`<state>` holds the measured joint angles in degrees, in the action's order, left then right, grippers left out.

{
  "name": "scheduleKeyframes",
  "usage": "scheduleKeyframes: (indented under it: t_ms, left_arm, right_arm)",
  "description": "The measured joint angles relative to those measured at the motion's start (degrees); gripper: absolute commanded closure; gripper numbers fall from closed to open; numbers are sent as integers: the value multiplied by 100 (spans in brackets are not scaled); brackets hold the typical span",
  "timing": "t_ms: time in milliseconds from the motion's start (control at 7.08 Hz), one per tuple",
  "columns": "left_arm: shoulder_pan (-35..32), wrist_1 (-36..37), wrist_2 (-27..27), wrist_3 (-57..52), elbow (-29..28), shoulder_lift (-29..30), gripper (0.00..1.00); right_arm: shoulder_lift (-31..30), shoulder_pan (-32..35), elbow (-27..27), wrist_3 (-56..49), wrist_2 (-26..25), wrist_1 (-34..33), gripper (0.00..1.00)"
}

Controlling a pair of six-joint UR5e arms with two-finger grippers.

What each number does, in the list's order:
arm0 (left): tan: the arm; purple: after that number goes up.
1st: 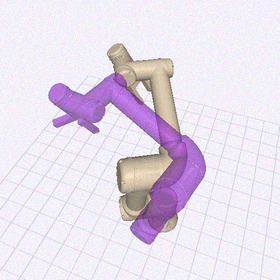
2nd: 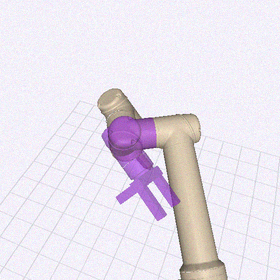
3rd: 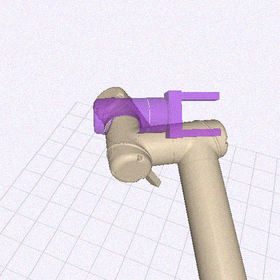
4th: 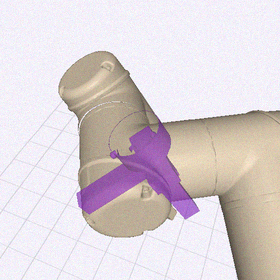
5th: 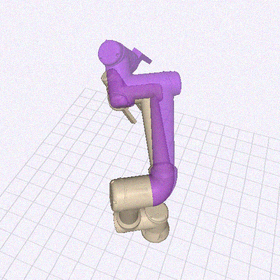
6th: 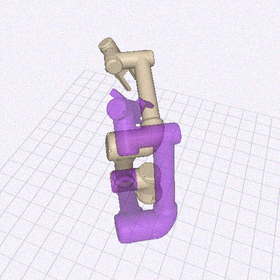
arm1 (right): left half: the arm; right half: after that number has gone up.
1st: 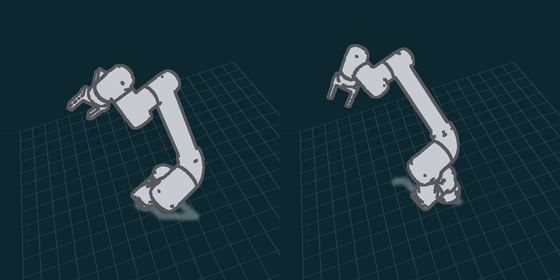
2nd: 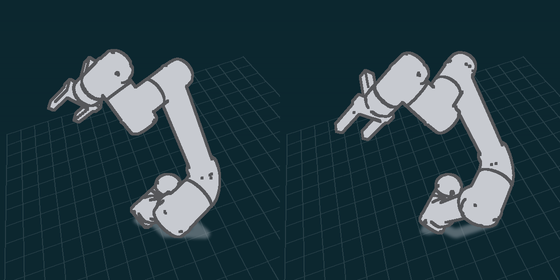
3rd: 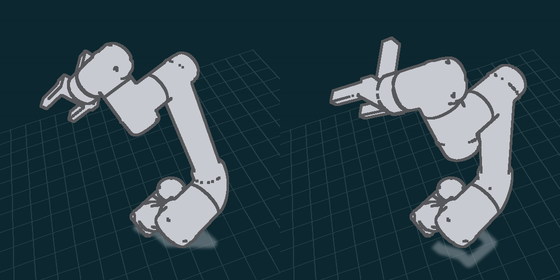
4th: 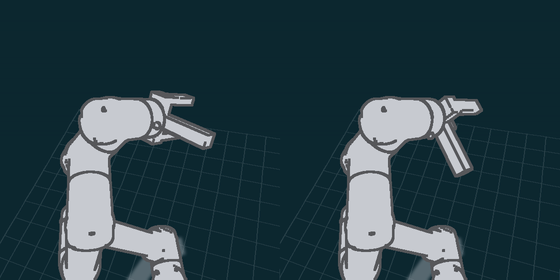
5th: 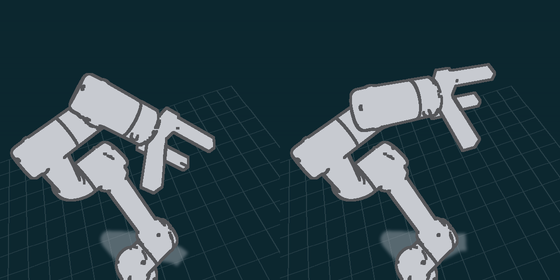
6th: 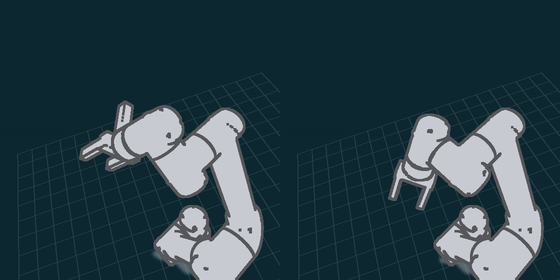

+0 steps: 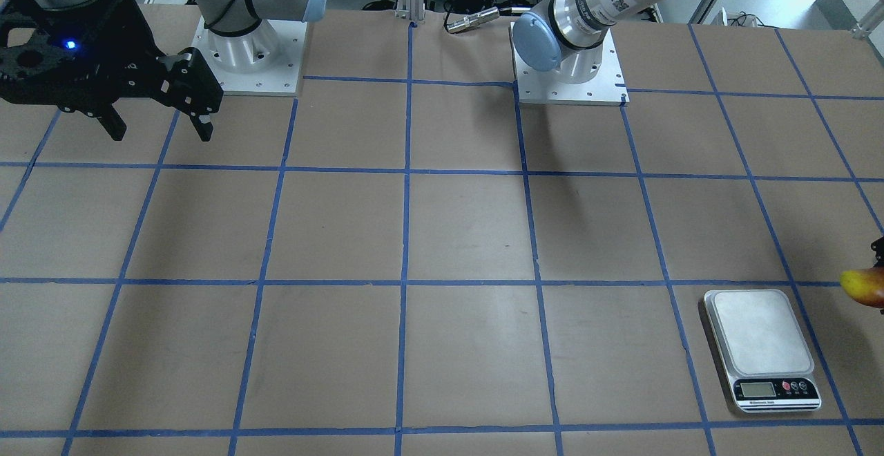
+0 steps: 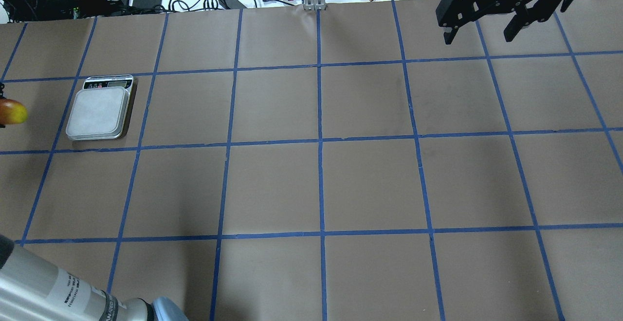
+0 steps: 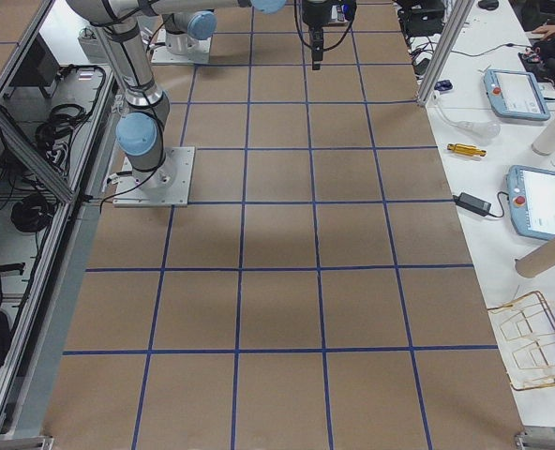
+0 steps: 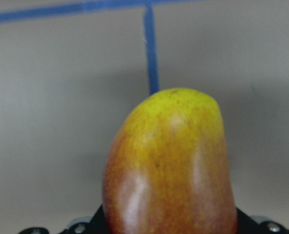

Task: Weigh mango
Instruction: 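Lift the mango with the left gripper and carry it over the scale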

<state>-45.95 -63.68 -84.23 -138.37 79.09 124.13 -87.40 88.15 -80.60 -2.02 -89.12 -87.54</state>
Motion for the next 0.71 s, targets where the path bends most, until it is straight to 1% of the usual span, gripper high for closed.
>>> scheduleKeyframes:
  t_ms: [282,424,706]
  left_arm:
    - [-576,4,16,767,181,-25,100]
    - [-752,61,17,1033,333,-19,100]
    - [-888,203,103,1266,489,63,100]
  right_arm:
    - [-2,0,0,0,0,0,0]
    - [-2,-2,0,0,0,0,0]
    - [-3,-2,0,0,-6,0,0]
